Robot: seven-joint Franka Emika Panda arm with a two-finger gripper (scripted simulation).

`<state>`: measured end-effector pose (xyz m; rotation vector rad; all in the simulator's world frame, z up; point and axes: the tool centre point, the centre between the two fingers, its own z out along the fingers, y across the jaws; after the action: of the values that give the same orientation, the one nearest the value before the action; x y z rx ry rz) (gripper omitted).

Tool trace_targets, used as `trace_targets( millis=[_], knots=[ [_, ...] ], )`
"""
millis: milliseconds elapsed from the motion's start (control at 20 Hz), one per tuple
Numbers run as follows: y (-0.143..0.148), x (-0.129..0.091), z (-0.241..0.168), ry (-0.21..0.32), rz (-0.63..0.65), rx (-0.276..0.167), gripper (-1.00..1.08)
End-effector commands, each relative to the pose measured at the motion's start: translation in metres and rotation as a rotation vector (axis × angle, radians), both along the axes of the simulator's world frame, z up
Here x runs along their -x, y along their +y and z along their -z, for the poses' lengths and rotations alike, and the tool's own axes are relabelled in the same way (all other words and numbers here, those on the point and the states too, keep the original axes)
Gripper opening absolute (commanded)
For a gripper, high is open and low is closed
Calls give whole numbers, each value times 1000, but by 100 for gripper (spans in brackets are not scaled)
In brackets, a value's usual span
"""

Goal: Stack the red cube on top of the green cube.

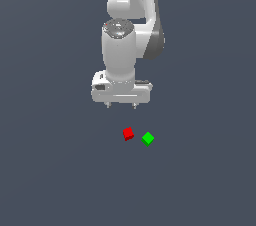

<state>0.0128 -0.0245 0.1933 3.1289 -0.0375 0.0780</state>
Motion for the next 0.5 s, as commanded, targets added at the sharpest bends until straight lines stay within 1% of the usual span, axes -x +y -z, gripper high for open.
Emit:
trace_targets(
  millis=[0, 250, 450],
  knots=[
    [0, 0, 0, 0, 0, 0, 100],
    [1, -2, 6, 2, -18, 0, 100],
    [3, -7, 19, 8, -57, -1, 100]
  ],
)
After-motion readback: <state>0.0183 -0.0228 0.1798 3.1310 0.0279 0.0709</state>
